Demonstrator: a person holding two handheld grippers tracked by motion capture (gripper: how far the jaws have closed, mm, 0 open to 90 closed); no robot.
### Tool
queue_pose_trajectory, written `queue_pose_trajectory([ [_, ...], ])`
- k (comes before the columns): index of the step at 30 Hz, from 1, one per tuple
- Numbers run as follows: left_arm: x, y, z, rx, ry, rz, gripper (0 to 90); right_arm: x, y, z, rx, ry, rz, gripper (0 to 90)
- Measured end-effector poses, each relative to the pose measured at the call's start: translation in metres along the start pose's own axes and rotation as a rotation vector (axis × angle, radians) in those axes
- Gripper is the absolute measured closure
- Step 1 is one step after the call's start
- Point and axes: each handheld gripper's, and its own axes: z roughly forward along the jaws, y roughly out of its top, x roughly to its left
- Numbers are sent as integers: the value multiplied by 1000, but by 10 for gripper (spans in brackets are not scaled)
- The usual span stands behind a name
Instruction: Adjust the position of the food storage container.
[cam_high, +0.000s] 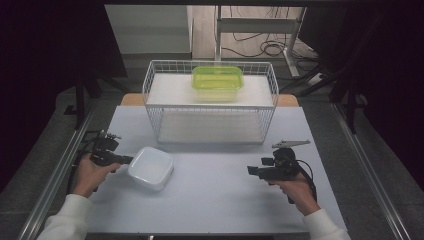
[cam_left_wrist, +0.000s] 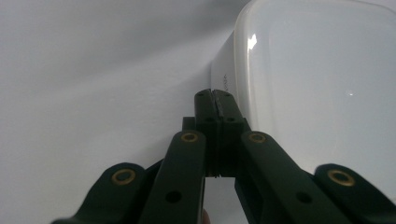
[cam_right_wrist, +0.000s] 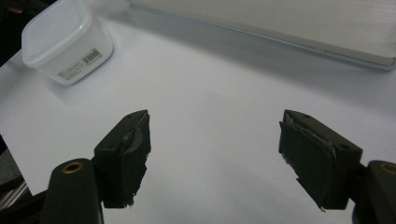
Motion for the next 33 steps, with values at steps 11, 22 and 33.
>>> queue_pose_trajectory([
  [11, -17, -6, 3, -18, -27, -3, 896, 1, 0, 0, 7, 8, -2, 250],
  [22, -38, -11, 11, -13, -64, 6, 895, 1, 0, 1, 15, 14, -1, 250],
  [33, -58, -13, 21, 3, -110, 20, 894, 3, 1, 1, 14, 21, -9, 250],
])
